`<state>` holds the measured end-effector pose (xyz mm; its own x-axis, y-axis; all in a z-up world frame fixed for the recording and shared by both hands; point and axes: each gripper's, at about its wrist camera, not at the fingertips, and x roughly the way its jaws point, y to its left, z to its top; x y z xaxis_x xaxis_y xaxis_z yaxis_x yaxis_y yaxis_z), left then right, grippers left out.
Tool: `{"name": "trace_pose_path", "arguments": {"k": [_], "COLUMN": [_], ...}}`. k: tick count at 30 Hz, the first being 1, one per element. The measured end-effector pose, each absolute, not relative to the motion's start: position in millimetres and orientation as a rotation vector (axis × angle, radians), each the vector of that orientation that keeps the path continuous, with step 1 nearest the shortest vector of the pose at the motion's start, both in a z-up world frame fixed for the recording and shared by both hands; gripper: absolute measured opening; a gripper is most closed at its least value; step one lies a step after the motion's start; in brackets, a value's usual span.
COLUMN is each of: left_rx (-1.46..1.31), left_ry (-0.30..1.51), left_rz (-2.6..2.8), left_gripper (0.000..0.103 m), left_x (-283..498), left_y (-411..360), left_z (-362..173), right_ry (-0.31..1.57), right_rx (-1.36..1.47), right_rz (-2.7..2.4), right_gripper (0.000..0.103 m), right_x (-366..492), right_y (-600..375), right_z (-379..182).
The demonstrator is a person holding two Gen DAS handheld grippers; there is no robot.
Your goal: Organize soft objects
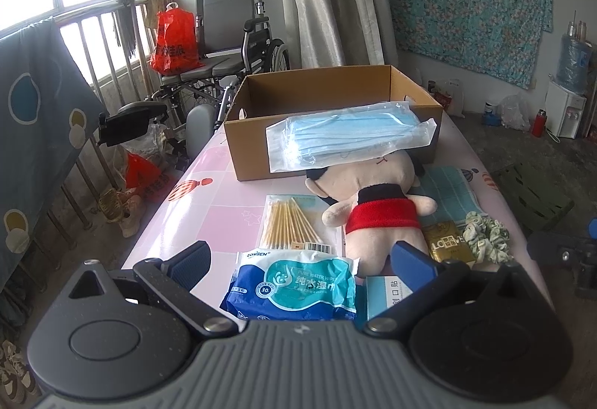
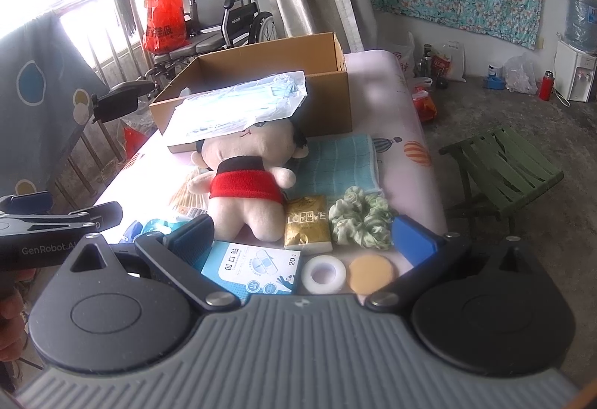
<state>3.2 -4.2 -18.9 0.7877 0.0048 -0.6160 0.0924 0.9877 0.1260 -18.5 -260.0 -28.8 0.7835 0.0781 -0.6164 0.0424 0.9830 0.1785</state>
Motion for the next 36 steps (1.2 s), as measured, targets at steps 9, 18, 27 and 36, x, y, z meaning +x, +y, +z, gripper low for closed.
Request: {"name": "trace_pose_path", "arguments": {"k": [9, 18, 27, 36], "left_rx": [0.145, 0.121, 0.132, -0.065], "left_ry": [0.667, 0.683, 0.734, 0.718], "left_rz": [-0.045, -0.056, -0.065, -0.283], "left_gripper": [0.103, 0.103, 0.103, 0.103], "left_x": [5, 11, 36, 109], "left_y": [-3, 8, 13, 51], "left_z": [-20, -24, -39, -39], "right_ry": [0.678, 0.694, 0.718, 0.684], "right_rx": [0.136, 0.127, 0.135, 0.278], "right_rz": [-0.015, -0.01, 0.01, 0.132], "right_gripper": [0.102, 0.102, 0.102, 0.102], "right_x": [-12, 0, 44, 142], "right_y": [-253, -246, -246, -284], "right_z": [-28, -28, -35, -35]}}
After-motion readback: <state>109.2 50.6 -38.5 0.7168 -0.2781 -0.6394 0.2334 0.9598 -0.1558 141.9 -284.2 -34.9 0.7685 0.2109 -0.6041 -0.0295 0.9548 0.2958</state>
